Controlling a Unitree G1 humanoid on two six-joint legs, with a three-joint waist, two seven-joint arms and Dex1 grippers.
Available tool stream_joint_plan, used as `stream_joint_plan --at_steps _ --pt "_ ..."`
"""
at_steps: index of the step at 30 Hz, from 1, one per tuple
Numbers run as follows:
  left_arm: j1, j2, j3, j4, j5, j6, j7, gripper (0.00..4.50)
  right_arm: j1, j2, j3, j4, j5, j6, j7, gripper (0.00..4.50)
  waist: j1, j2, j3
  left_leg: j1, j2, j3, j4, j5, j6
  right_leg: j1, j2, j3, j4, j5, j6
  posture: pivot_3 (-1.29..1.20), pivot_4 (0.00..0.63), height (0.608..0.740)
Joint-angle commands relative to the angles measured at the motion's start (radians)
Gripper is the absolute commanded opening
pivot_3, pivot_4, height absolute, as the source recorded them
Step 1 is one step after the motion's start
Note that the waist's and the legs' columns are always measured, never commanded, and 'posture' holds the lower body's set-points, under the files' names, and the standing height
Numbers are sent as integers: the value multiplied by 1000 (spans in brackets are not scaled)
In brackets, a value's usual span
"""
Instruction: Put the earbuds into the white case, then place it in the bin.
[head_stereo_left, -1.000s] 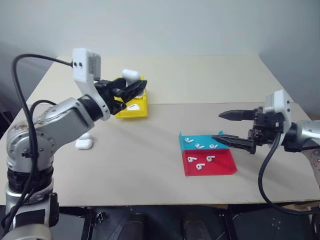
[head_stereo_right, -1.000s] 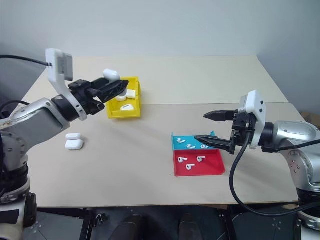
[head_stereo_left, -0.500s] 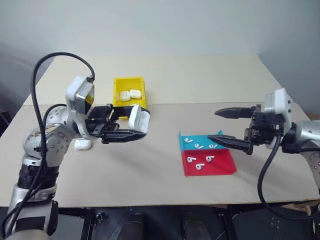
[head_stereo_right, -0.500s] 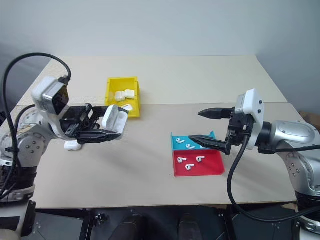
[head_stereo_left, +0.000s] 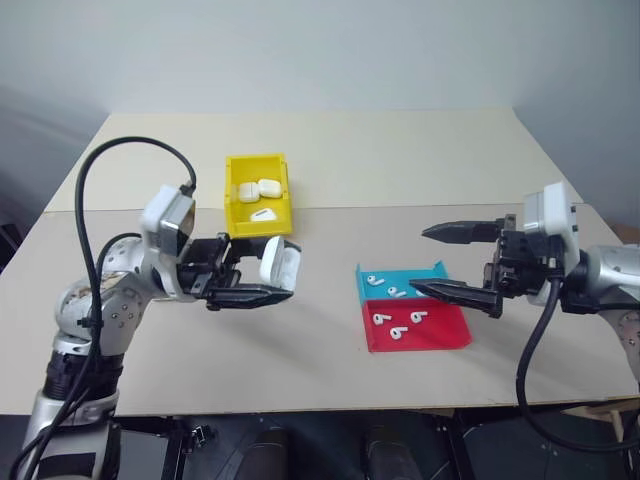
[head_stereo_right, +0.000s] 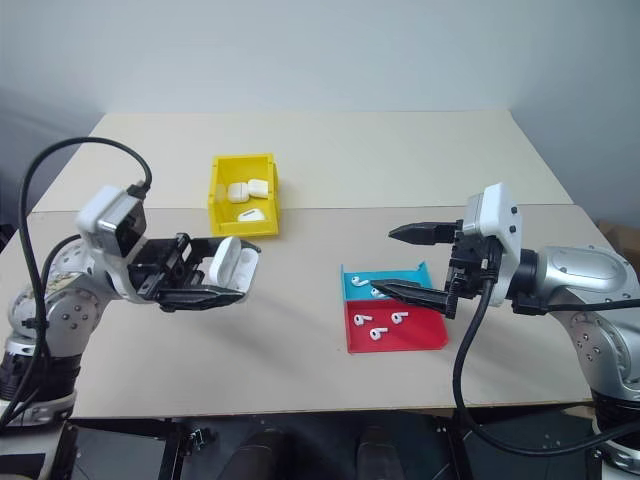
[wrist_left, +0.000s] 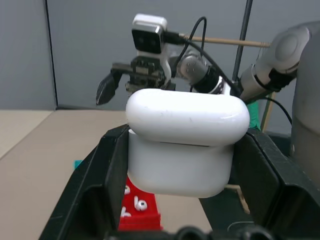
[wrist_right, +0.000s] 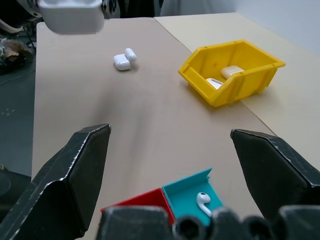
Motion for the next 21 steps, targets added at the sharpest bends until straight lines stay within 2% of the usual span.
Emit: stream_joint_plan --at_steps 1,4,7,9,10,15,21 --pt "37 95 -52 -33 202 -50 51 2807 14 -20 -36 -45 31 12 -8 4500 2 0 0 0 0 0 0 0 0 0 0 0 0 0 0 0 150 740" --pt "-19 201 -101 -65 252 146 140 2807 34 -25 -49 -59 47 19 -11 4500 6 -1 0 0 0 0 0 0 0 0 0 0 0 0 0 0 150 740" --pt "-87 267 -147 -97 243 304 150 2807 51 -24 -50 -69 56 21 -20 4500 8 -1 0 -1 0 -1 0 0 0 0 0 -1 0 0 0 0 150 740" --pt "-137 307 -233 -139 295 416 186 2807 57 -24 -44 -73 55 20 -25 4500 7 -1 0 -1 0 -1 0 0 1 1 0 -2 0 0 0 0 150 740" --pt "-191 327 -317 -158 338 523 215 2807 59 -24 -42 -75 57 21 -26 4500 7 -1 1 -1 0 -1 0 -1 1 1 0 -2 1 0 0 0 150 740" --pt "-388 335 -475 -174 308 940 270 2807 81 -28 -48 -88 63 26 -27 4500 1 -2 1 -1 0 -1 0 -1 1 0 2 -2 6 0 1 0 150 740" --pt "-400 337 -577 -220 368 1014 399 2807 109 -17 -56 -108 72 22 -42 4500 -4 -2 1 -1 1 -1 0 -1 1 0 2 -1 6 0 1 0 150 740"
